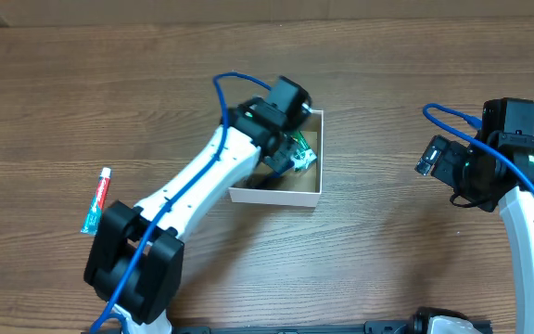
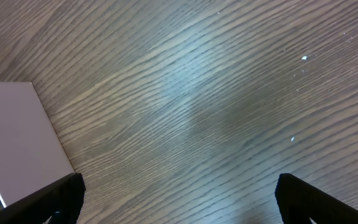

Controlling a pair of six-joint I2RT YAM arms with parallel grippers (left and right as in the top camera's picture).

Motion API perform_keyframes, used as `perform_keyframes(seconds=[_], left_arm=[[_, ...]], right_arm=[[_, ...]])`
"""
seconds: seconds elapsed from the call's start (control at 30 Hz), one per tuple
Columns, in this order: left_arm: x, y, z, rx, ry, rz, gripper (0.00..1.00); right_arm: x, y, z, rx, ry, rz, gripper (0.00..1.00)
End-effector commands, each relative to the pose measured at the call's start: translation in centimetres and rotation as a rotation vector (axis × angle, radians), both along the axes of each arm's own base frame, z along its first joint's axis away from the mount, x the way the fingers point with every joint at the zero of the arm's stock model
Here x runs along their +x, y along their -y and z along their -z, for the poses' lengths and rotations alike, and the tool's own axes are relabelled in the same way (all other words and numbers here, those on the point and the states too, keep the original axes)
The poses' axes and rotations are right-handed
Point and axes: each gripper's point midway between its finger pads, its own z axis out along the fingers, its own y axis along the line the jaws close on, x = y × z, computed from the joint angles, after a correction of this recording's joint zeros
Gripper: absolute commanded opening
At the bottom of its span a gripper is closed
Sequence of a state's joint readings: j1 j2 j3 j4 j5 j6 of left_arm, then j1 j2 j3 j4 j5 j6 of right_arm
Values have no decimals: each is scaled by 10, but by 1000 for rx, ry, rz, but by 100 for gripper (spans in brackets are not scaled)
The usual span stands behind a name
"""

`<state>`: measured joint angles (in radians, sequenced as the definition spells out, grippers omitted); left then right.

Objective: Pack container
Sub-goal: 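Carry the toothbrush into the box and release it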

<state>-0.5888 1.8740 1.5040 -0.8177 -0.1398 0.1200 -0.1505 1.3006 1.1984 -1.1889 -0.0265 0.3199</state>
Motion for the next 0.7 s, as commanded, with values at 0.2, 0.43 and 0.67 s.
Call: perform_keyframes(seconds=[0.2, 0.43, 0.67], left_arm=[[-5, 6, -3, -24, -10, 19, 4], [-14, 2, -19, -35, -36, -19, 73], [-37, -80, -152, -111, 155, -342, 71]], right_arm=[[0, 0, -2, -1, 12, -1, 100], [1, 1, -2, -3, 13, -5, 100], [2, 1, -3, -5, 19, -5, 100]])
